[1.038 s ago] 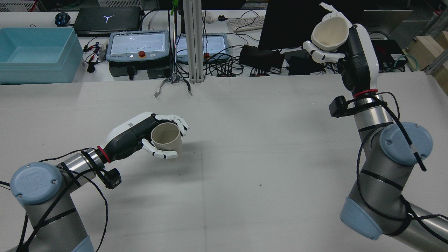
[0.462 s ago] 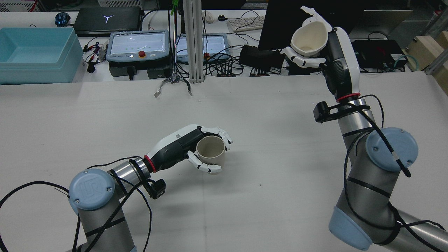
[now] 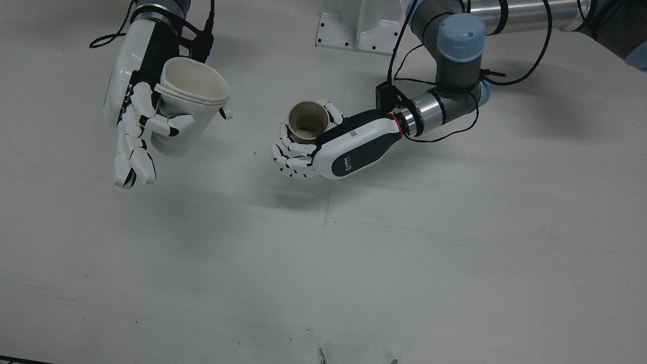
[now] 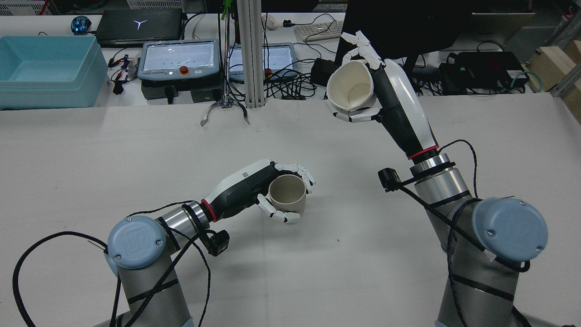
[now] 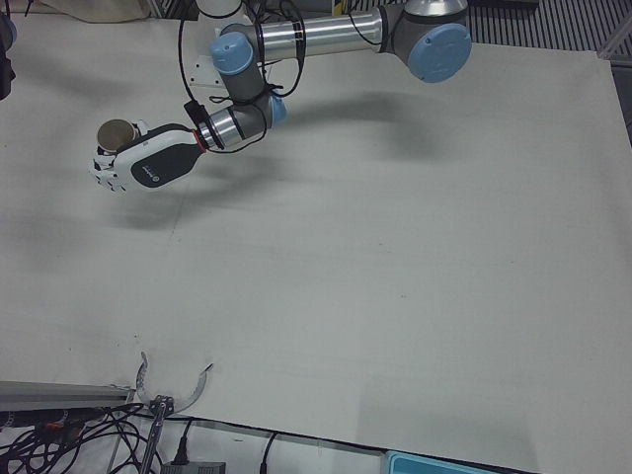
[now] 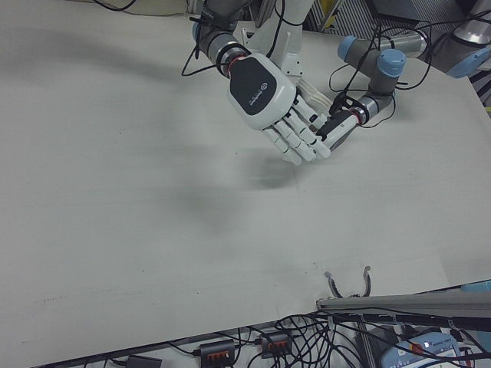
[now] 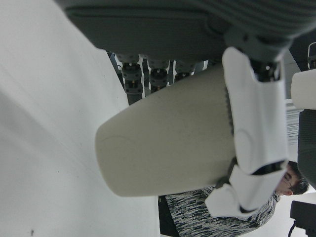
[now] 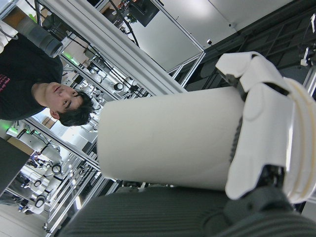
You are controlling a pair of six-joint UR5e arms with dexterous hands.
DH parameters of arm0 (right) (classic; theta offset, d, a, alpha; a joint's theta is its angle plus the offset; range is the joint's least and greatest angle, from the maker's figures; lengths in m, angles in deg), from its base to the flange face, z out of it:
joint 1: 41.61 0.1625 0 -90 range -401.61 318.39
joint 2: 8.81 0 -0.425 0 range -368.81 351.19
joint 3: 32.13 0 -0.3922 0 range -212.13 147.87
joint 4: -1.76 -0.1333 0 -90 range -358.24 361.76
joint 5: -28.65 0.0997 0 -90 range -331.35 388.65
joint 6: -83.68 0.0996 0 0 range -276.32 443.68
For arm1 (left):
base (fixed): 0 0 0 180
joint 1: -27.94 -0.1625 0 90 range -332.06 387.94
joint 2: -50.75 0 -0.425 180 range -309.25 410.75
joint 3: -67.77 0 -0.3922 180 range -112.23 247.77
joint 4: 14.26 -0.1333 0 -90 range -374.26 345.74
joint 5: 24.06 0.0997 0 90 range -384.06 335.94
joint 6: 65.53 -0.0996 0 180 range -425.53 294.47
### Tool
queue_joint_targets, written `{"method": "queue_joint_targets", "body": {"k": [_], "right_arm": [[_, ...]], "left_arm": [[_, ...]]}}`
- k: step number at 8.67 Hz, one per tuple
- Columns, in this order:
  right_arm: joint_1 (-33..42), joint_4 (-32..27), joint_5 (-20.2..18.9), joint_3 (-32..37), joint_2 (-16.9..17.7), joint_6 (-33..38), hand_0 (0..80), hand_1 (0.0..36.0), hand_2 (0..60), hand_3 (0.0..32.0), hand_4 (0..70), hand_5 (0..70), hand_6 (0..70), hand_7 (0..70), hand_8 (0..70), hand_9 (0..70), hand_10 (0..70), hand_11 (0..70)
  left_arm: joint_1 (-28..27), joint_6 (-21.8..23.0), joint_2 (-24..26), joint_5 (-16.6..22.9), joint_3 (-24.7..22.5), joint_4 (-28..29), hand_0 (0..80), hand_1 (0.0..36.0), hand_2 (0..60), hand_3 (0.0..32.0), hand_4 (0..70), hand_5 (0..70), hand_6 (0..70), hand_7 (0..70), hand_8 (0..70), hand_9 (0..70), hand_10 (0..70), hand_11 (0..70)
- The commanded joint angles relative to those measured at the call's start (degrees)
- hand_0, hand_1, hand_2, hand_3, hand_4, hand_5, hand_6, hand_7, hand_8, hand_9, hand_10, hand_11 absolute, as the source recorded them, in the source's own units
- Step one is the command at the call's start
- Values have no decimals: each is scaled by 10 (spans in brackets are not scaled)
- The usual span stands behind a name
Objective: Pour water
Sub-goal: 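Tilt the white cup with the right hand over the beige cup's opening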
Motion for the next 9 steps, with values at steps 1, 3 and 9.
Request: {"method": "queue_joint_targets", "body": {"k": [1,3,9], "right_arm": [[-40,2,-21,-52,8,-172,530,252,326,0,125,700,106,162,34,69,48,90],[-51,29,-46,-59,11,-247,522,242,320,0,107,700,102,148,29,61,46,86],[-41,86,-49,-61,36,-255,497,217,311,0,101,700,78,96,21,47,33,65]], "left_arm": [[4,1,6,1,0,-1,577,360,600,0,510,700,221,394,175,275,131,216],[5,2,5,1,0,-1,580,360,600,0,508,700,221,393,174,273,130,215],[9,2,4,3,-10,-4,578,360,600,0,503,700,213,387,170,268,127,211]]}}
